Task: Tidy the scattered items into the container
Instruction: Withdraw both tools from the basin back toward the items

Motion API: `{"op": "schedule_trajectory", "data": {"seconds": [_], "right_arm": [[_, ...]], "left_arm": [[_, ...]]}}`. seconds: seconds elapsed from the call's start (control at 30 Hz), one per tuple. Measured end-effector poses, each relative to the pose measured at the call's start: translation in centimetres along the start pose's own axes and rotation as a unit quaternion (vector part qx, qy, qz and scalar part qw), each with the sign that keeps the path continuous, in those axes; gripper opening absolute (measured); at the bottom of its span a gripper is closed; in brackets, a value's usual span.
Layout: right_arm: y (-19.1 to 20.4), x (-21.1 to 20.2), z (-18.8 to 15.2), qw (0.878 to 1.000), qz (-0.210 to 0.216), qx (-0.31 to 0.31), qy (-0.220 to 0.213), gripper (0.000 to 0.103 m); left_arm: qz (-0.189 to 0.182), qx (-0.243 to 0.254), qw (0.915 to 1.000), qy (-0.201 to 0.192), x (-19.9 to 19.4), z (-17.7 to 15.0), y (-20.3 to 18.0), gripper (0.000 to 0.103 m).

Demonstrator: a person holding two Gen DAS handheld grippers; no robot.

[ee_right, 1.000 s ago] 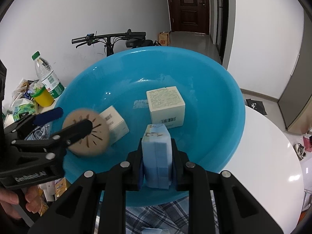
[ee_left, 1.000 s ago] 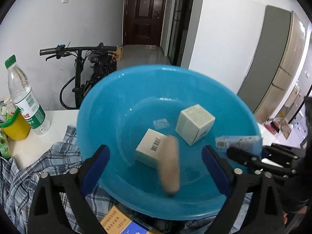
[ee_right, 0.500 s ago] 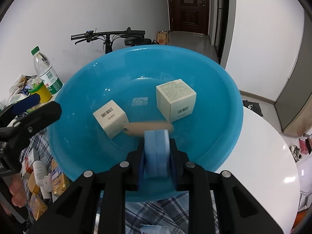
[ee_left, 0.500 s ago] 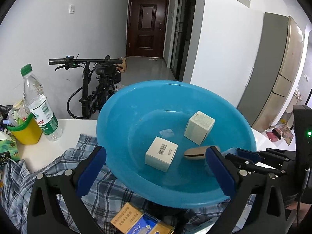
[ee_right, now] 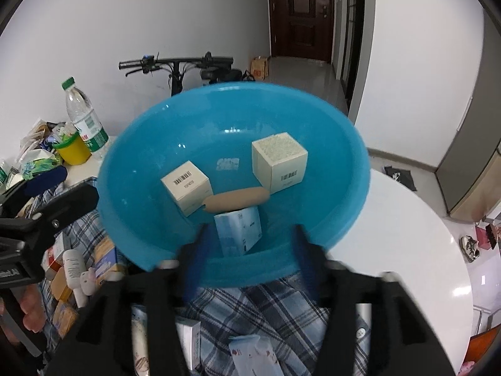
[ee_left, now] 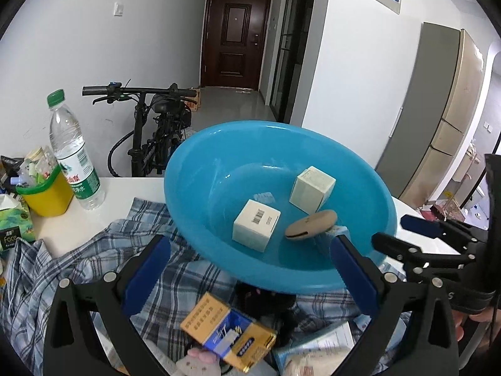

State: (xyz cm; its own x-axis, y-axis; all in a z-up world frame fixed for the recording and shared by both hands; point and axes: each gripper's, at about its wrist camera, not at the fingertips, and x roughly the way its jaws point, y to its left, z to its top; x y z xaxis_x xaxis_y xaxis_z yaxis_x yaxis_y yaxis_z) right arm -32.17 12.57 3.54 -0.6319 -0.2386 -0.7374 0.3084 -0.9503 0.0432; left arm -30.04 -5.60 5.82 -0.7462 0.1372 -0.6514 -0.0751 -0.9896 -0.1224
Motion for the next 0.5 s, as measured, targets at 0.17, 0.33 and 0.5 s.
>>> {"op": "schedule_trajectory", "data": {"seconds": [0.17, 0.33, 0.5], "right_arm": [[0.4, -2.7, -0.7, 1.0, -0.009, -0.003, -0.018, 0.072], [0.4, -6.2, -2.2, 0.999, -0.007, 0.004, -0.05, 0.085], [0.6, -10.0, -4.1, 0.996, -0.004, 0.003, -0.087, 0.091]], "left_arm": [[-0.002, -0.001, 0.9998, -0.019, -2.9, -0.8, 0.0, 0.103], [-0.018, -0.013, 0.9977, -0.065, -7.2, -1.9, 0.3, 0.103], [-0.014, 0.012, 0.992, -0.125, -11.7, -3.2, -0.1, 0.103]]}}
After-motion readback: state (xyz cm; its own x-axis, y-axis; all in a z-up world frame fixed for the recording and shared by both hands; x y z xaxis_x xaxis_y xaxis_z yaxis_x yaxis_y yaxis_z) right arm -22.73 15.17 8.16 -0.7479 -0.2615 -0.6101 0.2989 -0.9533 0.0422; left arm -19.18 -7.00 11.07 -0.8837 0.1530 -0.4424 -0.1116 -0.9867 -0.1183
